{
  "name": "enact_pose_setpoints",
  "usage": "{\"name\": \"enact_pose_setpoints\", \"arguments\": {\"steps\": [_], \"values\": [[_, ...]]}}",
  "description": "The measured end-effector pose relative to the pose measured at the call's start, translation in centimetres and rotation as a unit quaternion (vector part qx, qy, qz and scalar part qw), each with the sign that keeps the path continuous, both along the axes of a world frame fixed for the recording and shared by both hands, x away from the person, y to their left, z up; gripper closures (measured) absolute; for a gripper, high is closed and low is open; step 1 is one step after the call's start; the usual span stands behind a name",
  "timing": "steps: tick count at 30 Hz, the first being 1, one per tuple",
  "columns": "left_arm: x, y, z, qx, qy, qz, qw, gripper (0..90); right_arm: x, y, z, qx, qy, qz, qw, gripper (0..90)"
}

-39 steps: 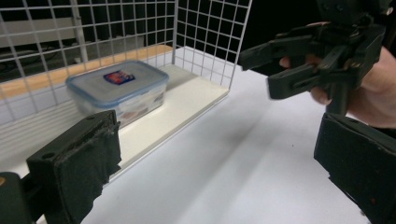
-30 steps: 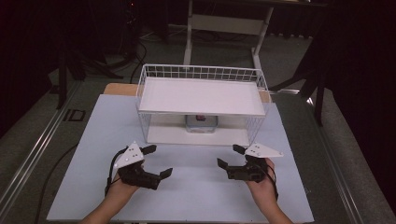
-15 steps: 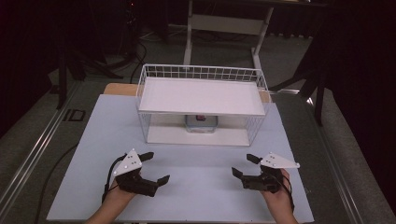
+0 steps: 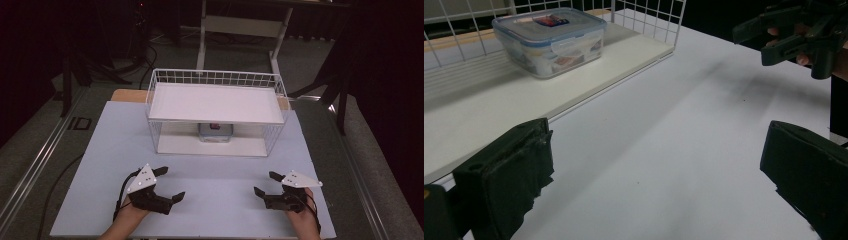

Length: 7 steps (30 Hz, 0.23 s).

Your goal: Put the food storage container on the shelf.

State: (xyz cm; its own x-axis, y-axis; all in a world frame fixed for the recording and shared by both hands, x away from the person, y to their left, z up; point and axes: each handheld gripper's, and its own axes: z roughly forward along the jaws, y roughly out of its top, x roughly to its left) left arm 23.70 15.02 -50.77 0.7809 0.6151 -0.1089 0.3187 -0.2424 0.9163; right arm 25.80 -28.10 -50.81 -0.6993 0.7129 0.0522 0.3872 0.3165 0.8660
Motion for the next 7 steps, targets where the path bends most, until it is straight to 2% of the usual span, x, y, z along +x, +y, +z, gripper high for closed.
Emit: {"name": "enact_pose_setpoints", "arguments": {"steps": [1,7], "values": [[0.07,0.01,-0.09,0.001,0.006,0.0,1.0,1.5,0.12,-0.13,-0.01,0.01,0.003,-0.003,0.9999,17.8],[0.12,0.39,0.08,-0.01,0.006,0.002,0.9999,1.5,0.23,-0.24,0.19,0.014,-0.007,-0.008,0.9998,17.8]]}}
